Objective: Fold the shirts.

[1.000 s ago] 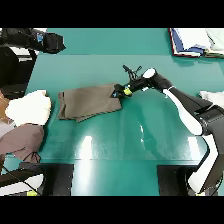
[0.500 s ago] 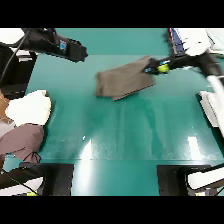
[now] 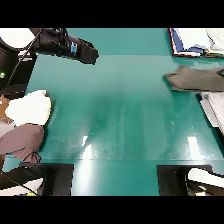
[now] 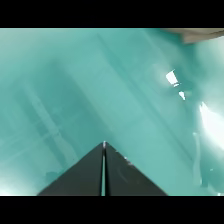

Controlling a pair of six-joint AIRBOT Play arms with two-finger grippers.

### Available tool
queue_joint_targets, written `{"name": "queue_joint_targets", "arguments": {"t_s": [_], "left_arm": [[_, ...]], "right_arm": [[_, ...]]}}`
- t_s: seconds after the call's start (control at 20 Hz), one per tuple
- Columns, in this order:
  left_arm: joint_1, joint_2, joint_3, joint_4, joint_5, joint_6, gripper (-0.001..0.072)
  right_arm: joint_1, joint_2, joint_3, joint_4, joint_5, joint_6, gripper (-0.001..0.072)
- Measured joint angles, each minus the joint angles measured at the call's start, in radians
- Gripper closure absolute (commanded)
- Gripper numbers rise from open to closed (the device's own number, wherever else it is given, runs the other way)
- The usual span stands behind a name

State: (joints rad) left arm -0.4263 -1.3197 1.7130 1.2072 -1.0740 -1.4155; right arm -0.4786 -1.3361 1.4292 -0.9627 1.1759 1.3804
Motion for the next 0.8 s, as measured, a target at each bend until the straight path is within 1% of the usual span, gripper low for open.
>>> {"name": "queue_joint_targets", "arguments": {"t_s": [0.15,0.4,0.65,0.8], "left_arm": [[-0.002,0.000,0.000,-0.006,0.008,0.000,0.0675],[-0.003,0.000,0.000,-0.010,0.014,0.000,0.0675],[-0.003,0.000,0.000,-0.011,0.016,0.000,0.0675],[-0.003,0.000,0.000,-0.011,0.016,0.000,0.0675]], "right_arm": [[-0.105,0.019,0.023,-0.005,-0.005,-0.011,0.0696],[-0.158,0.029,0.158,-0.007,-0.001,-0.018,0.0696],[-0.192,0.031,0.303,-0.006,0.094,-0.017,0.0696],[-0.236,0.039,0.322,-0.018,0.166,-0.003,0.0696]]}}
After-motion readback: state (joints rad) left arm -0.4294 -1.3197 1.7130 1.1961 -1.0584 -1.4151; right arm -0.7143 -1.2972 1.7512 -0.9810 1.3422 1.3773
